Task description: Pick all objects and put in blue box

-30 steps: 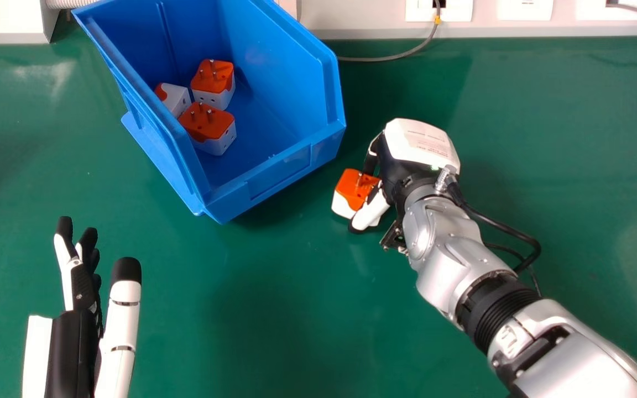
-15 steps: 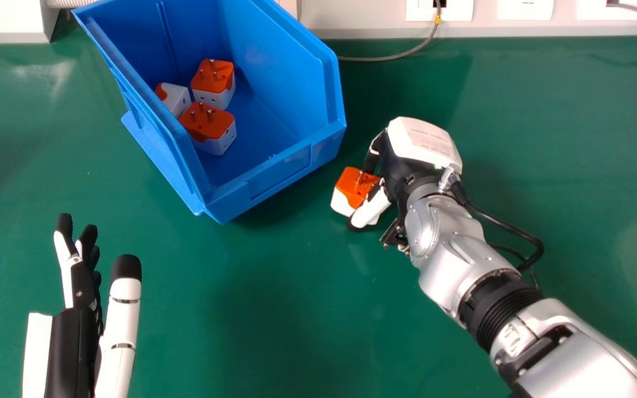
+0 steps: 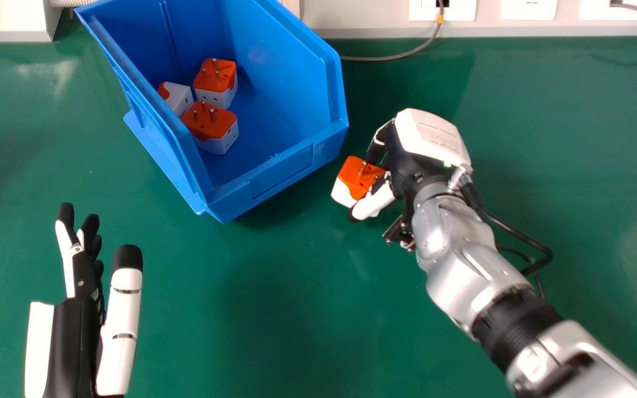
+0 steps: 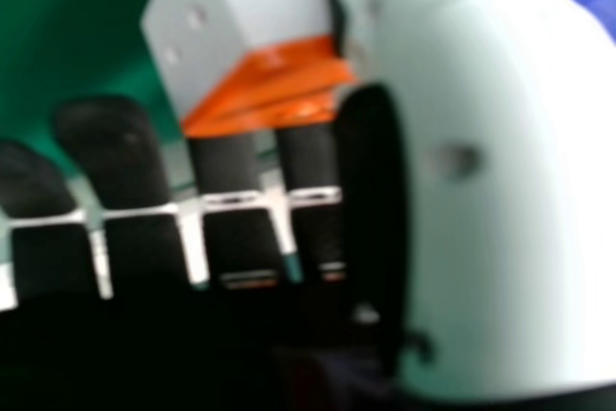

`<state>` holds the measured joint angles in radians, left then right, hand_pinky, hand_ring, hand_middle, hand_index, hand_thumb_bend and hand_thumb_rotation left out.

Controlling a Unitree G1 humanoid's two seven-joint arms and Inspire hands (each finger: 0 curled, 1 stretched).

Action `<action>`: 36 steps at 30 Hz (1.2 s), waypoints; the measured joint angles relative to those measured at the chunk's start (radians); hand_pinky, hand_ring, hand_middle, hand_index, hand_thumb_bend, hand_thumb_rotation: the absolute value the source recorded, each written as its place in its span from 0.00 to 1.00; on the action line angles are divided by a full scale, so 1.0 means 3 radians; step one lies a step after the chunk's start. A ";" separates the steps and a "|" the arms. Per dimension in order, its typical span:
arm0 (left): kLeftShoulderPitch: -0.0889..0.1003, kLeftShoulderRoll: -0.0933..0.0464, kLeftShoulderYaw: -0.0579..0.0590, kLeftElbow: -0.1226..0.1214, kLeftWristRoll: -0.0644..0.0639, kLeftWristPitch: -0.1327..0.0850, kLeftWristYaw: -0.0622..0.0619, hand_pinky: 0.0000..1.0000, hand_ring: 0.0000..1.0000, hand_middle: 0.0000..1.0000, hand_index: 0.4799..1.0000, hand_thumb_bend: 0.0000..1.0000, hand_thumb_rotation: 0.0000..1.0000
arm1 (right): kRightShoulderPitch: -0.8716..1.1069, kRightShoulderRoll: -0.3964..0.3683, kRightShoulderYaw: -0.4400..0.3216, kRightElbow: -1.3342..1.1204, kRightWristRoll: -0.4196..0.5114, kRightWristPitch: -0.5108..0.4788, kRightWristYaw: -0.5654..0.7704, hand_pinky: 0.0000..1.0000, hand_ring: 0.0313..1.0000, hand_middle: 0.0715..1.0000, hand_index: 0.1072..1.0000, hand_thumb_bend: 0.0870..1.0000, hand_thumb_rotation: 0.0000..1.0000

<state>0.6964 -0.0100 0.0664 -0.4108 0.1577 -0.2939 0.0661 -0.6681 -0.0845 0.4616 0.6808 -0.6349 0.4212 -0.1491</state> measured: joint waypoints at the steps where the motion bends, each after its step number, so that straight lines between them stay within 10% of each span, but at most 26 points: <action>1: -0.0012 0.0004 0.0003 0.0011 -0.0002 0.0000 0.0000 1.00 1.00 1.00 1.00 0.51 1.00 | 0.0084 -0.0035 -0.0004 -0.0165 -0.0007 0.0040 0.0016 0.11 0.15 0.41 0.42 0.48 0.00; 15: -0.0056 0.0053 0.0055 0.0029 -0.0009 0.0024 -0.0003 1.00 1.00 1.00 1.00 0.50 1.00 | 0.1139 -0.0335 -0.0068 -0.1984 -0.0096 0.0149 0.0122 0.07 0.11 0.43 0.43 0.47 0.00; 36: -0.0162 0.0028 0.0007 0.0038 0.0005 0.0148 0.0016 1.00 1.00 1.00 1.00 0.47 1.00 | 0.1012 -0.0318 -0.0057 -0.2703 -0.0277 -0.0062 0.0538 0.11 0.16 0.36 0.43 0.46 0.00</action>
<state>0.6478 -0.0015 0.0686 -0.3995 0.1591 -0.2496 0.0710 -0.3645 -0.1801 0.4445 -0.1301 -0.7179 0.4027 0.0123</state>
